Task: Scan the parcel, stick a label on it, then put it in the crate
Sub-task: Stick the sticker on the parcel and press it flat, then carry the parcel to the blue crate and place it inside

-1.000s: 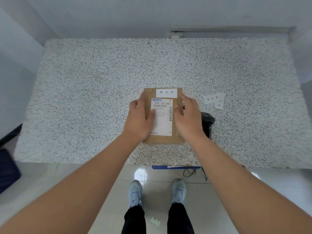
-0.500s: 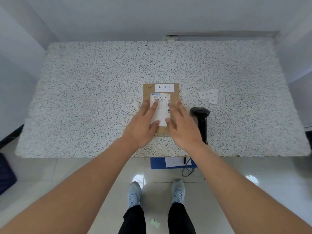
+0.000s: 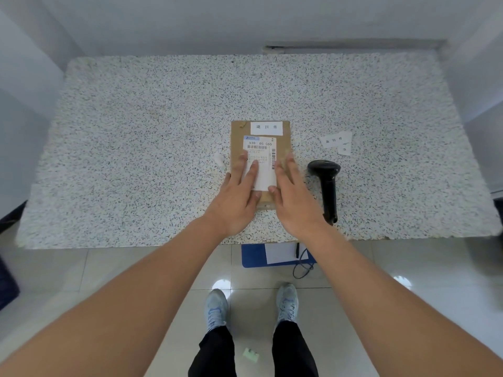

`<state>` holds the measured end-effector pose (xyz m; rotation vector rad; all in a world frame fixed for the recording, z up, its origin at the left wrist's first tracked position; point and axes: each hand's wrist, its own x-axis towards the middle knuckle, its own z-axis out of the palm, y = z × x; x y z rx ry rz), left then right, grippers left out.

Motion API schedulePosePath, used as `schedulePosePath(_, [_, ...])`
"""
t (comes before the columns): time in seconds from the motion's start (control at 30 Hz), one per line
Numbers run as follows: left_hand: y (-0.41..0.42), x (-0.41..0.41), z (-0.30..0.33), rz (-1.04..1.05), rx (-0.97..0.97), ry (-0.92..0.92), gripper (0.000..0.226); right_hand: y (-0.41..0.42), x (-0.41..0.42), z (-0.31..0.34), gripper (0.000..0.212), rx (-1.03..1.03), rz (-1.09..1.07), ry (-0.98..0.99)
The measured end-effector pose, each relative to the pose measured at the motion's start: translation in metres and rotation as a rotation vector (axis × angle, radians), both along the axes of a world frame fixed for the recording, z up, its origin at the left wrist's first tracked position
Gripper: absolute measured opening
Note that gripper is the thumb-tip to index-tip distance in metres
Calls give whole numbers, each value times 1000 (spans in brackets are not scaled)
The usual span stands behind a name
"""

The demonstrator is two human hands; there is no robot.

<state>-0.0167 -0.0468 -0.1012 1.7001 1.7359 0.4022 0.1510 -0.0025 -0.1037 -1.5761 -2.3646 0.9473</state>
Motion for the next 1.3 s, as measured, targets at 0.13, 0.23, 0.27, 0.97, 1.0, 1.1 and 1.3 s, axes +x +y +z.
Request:
schedulePosePath(0.13, [-1,-5,12,-7,49,6,69,-2,-3,9,61,25,-14,45])
schedulePosePath(0.23, [-2,-12,30,-31,87,16,70,-5,-9,27,61,60,-34,63])
schedulePosePath(0.27, [-1,-15,37,-38,100,18,70,-6,-11,35,61,70,-41,65])
schedulePosePath(0.97, [-22,-85,261,-138,460,126,72,-46,-73,261,57,481,-150,141])
schedulePosePath(1.0, [-24,-87,271,-141,483,135,72,-48,-75,273,57,493,-150,149])
schedulePosePath(1.1, [-30,-91,301,-149,549,157,72,-57,-76,307,56,539,-138,188])
schedulePosePath(1.3, [-54,-85,359,-79,643,216,74,-71,-71,364,56,612,-76,256])
